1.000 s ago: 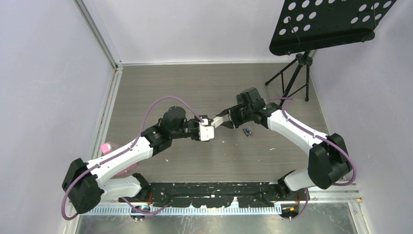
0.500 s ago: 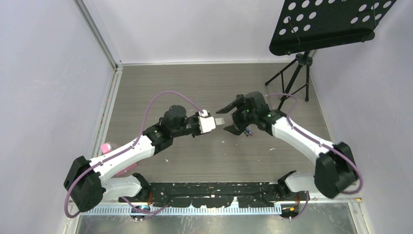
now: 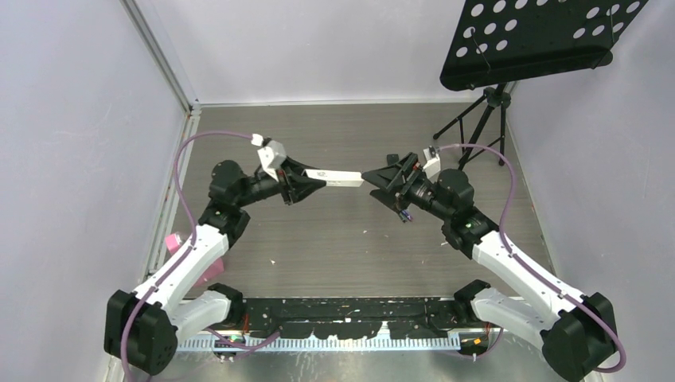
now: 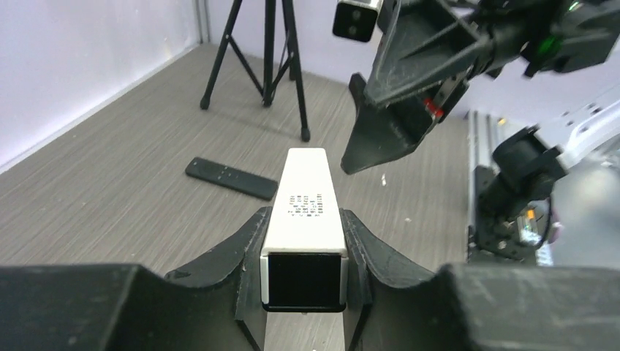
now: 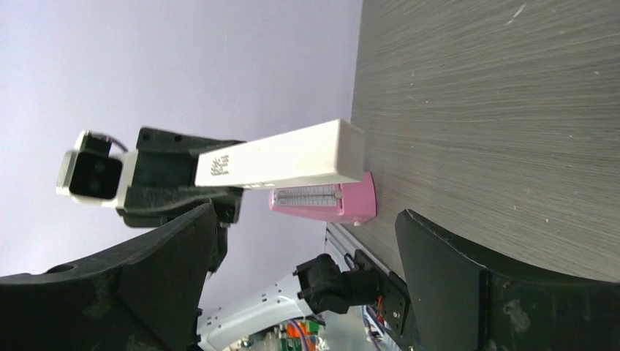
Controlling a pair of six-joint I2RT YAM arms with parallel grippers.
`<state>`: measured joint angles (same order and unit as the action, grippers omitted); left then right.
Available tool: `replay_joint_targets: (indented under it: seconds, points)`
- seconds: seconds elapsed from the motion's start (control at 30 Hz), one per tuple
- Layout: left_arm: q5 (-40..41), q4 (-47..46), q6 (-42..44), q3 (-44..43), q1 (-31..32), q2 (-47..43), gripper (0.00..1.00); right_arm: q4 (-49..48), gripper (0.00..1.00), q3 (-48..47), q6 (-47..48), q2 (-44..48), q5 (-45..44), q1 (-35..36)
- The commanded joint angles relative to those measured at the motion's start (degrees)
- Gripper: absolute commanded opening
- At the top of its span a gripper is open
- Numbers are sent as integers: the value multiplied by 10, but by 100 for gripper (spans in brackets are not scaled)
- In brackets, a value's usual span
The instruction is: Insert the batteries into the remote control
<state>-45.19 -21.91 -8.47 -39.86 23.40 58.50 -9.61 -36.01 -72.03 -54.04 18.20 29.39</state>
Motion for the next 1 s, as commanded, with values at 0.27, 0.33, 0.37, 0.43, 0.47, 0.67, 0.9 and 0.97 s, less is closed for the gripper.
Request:
replay_joint_targets:
  seconds: [0.27, 0.33, 0.37, 0.43, 0.47, 0.67, 0.9, 0.97]
  points:
    - [-201, -585, -423, 25, -85, 101, 0, -236, 90, -52, -48, -77, 212, -3]
    - [-216, -600, -432, 19, -85, 109, 0, -240, 86, -58, -57, -90, 223, -3]
    - [-227, -601, -430, 16, -85, 109, 0, -243, 84, -59, -60, -96, 224, -3]
    - [-243, -601, -418, 15, -85, 103, 0, -247, 79, -65, -64, -108, 232, -3]
    - [-247, -600, -412, 16, -85, 97, 0, -249, 76, -68, -66, -115, 237, -3]
    - [-240, -563, -368, 17, -85, 76, 0, -328, 53, -72, -109, -149, 265, -2]
    - [-210, -547, -357, 20, -84, 72, 0, -384, 54, -62, -123, -147, 295, -1]
    - [-207, -546, -358, 18, -85, 70, 0, -401, 54, -59, -129, -148, 301, -1]
